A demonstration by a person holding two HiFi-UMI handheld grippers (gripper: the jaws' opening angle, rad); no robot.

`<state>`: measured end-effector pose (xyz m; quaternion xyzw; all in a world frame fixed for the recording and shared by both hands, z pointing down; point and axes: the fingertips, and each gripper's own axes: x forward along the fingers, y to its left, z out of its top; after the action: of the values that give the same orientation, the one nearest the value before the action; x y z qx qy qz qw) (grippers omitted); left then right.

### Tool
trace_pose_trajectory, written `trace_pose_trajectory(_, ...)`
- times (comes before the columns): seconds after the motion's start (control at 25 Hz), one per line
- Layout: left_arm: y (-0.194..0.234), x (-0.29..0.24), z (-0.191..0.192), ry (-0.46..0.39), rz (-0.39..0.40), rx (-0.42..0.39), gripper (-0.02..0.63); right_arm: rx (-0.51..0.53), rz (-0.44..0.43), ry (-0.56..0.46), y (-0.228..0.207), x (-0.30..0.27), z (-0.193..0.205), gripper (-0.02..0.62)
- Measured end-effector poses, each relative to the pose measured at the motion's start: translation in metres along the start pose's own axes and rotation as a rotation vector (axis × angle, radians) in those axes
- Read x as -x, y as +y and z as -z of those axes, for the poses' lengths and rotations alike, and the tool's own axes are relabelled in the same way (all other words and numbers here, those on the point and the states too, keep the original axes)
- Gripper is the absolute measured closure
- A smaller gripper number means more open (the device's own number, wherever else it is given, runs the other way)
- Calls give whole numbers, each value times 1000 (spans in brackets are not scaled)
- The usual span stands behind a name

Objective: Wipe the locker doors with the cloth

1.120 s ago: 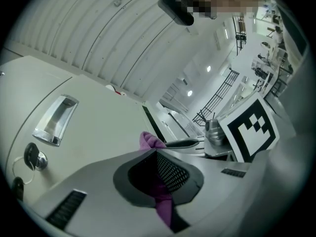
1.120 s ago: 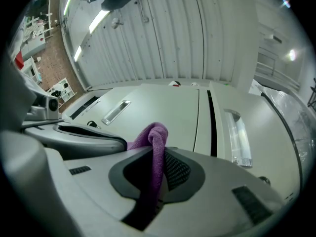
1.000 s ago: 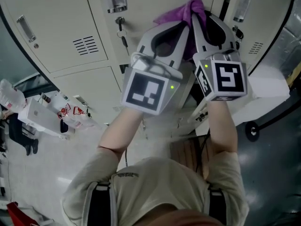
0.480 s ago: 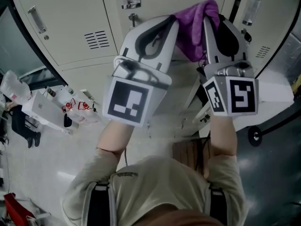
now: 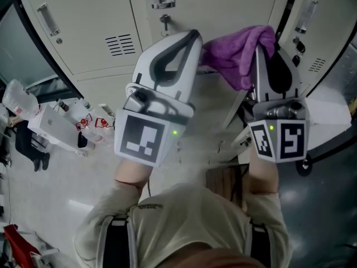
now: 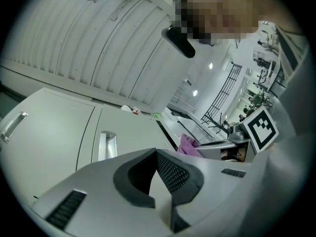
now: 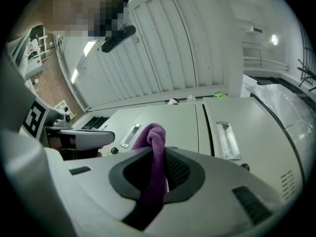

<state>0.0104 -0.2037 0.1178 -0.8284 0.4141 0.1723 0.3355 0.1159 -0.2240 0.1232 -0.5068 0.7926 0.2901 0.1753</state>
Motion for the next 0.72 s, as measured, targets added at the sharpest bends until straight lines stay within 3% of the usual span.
trace_pose_trajectory(0.72, -7, -2, 11, 22, 21, -5, 607, -14, -12, 10, 1, 10, 9, 549)
